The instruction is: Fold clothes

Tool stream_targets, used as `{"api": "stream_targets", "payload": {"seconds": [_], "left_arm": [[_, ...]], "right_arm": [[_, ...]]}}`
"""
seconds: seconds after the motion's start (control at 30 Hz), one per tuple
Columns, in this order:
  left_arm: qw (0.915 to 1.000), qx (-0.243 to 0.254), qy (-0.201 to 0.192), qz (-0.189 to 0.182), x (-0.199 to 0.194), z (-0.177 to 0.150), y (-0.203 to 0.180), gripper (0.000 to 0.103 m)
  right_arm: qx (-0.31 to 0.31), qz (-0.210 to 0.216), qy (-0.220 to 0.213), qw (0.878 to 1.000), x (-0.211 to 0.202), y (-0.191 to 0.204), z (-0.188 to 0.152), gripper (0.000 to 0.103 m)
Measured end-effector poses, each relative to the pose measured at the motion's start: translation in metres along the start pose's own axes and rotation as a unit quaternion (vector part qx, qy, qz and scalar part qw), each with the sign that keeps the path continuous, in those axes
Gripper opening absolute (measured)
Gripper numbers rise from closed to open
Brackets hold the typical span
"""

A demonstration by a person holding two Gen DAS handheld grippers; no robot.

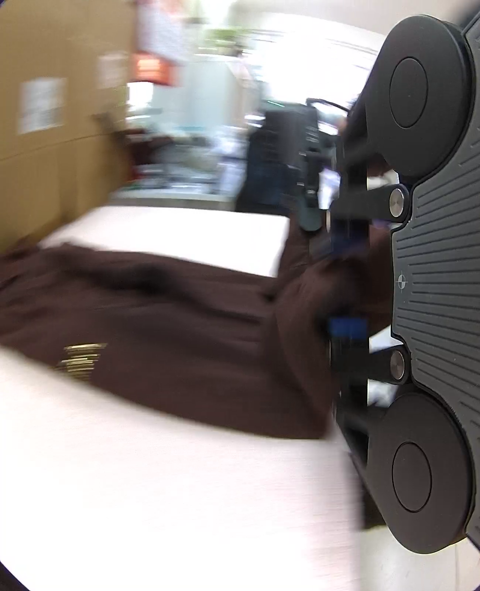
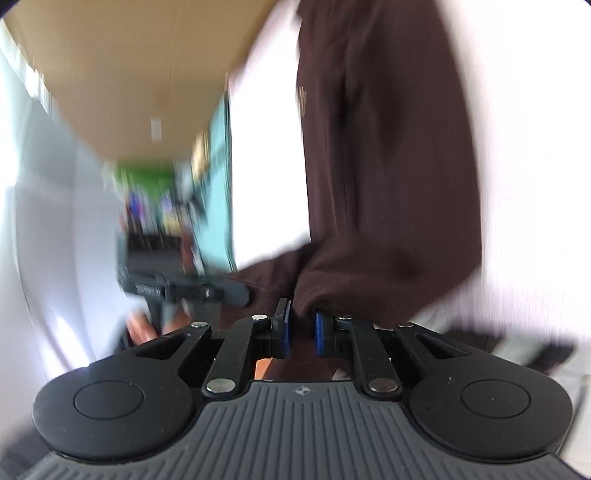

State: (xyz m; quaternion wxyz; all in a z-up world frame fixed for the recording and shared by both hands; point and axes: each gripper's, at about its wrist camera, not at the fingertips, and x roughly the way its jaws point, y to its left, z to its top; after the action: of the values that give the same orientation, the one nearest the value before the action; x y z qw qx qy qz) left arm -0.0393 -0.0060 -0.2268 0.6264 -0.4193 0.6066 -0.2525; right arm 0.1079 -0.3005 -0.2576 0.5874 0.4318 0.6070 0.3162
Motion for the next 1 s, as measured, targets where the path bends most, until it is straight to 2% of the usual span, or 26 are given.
{"api": "stream_targets", "payload": {"seconds": [0.03,0.07,0.1,0.13,0.2,0.27,0.4,0.47,0.57,0.67,0.73,0.8,0.83,0.9,1.0], "left_arm": [[0.9997,-0.015,-0.02,-0.003,-0.003,0.018,-0.001,0.102],[0.999,-0.033,-0.032,-0.005,-0.004,0.033,0.001,0.103],[0.9986,-0.041,-0.035,-0.003,-0.005,0.044,0.004,0.103],[0.9985,-0.041,-0.037,0.003,-0.005,0.051,0.005,0.103],[0.9984,-0.033,-0.041,0.019,-0.005,0.063,0.005,0.103],[0.9979,-0.001,-0.044,0.048,-0.012,0.065,0.0,0.103],[0.9924,0.06,-0.061,0.088,-0.033,0.055,-0.004,0.103],[0.9883,0.09,-0.069,0.102,-0.035,0.051,-0.009,0.103],[0.9753,0.143,-0.077,0.15,-0.024,0.043,-0.015,0.103],[0.9525,0.215,-0.075,0.202,-0.003,0.038,-0.023,0.103],[0.9335,0.271,-0.067,0.226,0.011,0.035,-0.03,0.103],[0.9217,0.304,-0.056,0.234,0.022,0.034,-0.032,0.103],[0.9167,0.318,-0.05,0.237,0.027,0.034,-0.032,0.103],[0.9145,0.327,-0.04,0.235,0.036,0.037,-0.03,0.103],[0.9178,0.323,-0.038,0.227,0.041,0.043,-0.027,0.103]], "right_arm": [[0.023,0.004,-0.03,0.999,-0.006,-0.002,0.014,0.024],[0.037,0.0,-0.056,0.998,-0.012,-0.004,0.026,0.047],[0.038,-0.013,-0.076,0.996,-0.016,-0.004,0.037,0.075],[0.039,-0.026,-0.093,0.995,-0.02,-0.005,0.045,0.077],[0.046,-0.031,-0.11,0.992,-0.03,-0.01,0.055,0.075],[0.048,-0.031,-0.126,0.99,-0.043,-0.015,0.057,0.074],[0.025,-0.047,-0.156,0.986,-0.056,-0.017,0.047,0.074],[-0.002,-0.06,-0.168,0.984,-0.06,-0.015,0.041,0.074],[-0.095,-0.125,-0.164,0.974,-0.038,0.006,0.028,0.073],[-0.202,-0.183,-0.148,0.951,-0.015,0.028,0.017,0.07],[-0.284,-0.223,-0.132,0.923,0.001,0.038,0.009,0.07],[-0.355,-0.255,-0.115,0.892,0.017,0.047,0.003,0.07],[-0.379,-0.261,-0.108,0.881,0.023,0.05,0.001,0.07],[-0.405,-0.263,-0.099,0.87,0.028,0.053,0.0,0.068],[-0.404,-0.258,-0.104,0.871,0.032,0.054,0.007,0.068]]}}
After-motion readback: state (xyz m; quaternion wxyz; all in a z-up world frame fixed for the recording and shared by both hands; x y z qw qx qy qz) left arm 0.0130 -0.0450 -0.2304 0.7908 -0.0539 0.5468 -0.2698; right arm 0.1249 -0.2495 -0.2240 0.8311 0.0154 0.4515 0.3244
